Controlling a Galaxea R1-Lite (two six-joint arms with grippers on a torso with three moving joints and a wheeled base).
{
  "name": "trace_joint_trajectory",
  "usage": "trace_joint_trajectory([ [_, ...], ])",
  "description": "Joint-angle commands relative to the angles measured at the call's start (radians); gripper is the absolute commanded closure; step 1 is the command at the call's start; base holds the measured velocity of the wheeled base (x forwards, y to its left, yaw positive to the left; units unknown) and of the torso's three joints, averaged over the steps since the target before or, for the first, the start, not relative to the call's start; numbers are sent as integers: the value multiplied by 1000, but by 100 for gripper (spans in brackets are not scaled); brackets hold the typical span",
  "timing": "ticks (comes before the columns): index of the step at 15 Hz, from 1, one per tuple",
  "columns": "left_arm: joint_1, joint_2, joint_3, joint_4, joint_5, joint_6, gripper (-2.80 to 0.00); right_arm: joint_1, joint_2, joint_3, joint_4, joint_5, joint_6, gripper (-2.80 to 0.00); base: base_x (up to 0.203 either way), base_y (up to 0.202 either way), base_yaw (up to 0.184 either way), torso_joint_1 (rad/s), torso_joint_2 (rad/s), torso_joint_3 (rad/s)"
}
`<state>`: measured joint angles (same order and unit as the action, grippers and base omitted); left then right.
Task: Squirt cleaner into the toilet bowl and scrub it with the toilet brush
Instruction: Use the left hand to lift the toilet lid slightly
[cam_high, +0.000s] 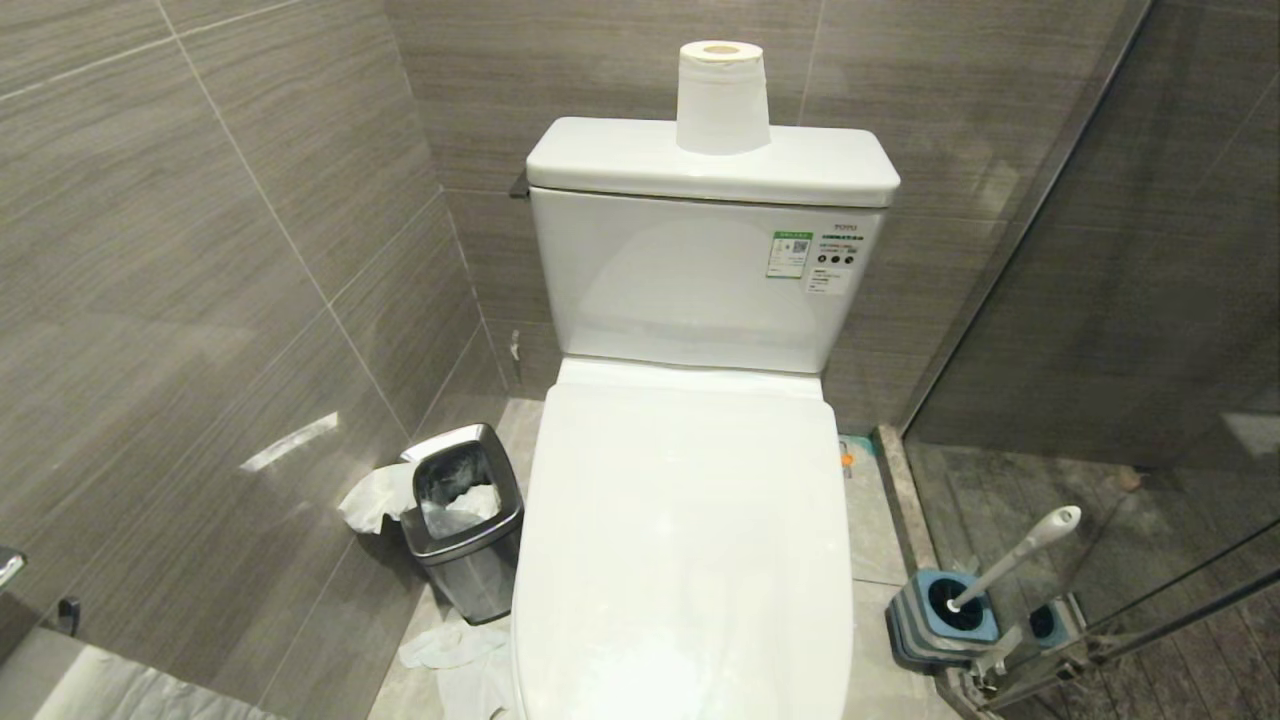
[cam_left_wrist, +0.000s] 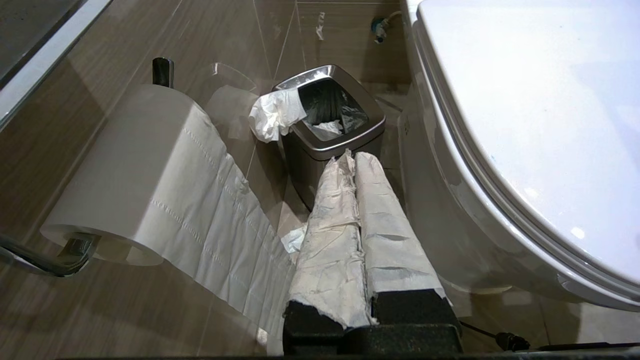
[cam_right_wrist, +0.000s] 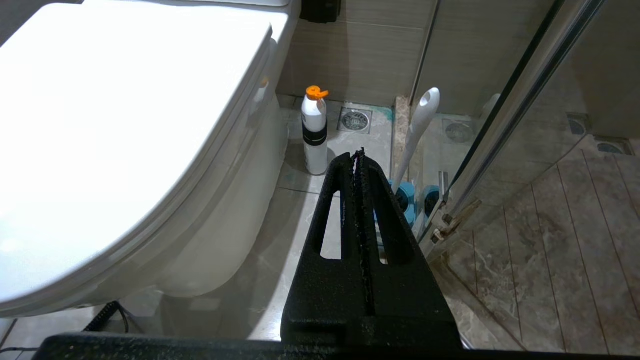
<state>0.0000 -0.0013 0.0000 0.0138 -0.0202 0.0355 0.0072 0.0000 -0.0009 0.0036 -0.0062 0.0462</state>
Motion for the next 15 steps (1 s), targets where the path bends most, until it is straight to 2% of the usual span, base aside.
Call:
trace_joint_trajectory([
  [1, 0, 1, 2, 0, -1, 1, 0, 0, 0, 0, 0, -2, 5, 0, 0, 0, 0, 0, 0, 0],
  [9, 0, 1, 2, -2, 2, -17, 0, 0, 0, 1, -1, -3, 9, 0, 0, 0, 0, 0, 0, 0],
  [15, 0, 1, 0, 2, 0, 4, 0, 0, 0, 1, 0, -3, 9, 0, 0, 0, 0, 0, 0, 0],
])
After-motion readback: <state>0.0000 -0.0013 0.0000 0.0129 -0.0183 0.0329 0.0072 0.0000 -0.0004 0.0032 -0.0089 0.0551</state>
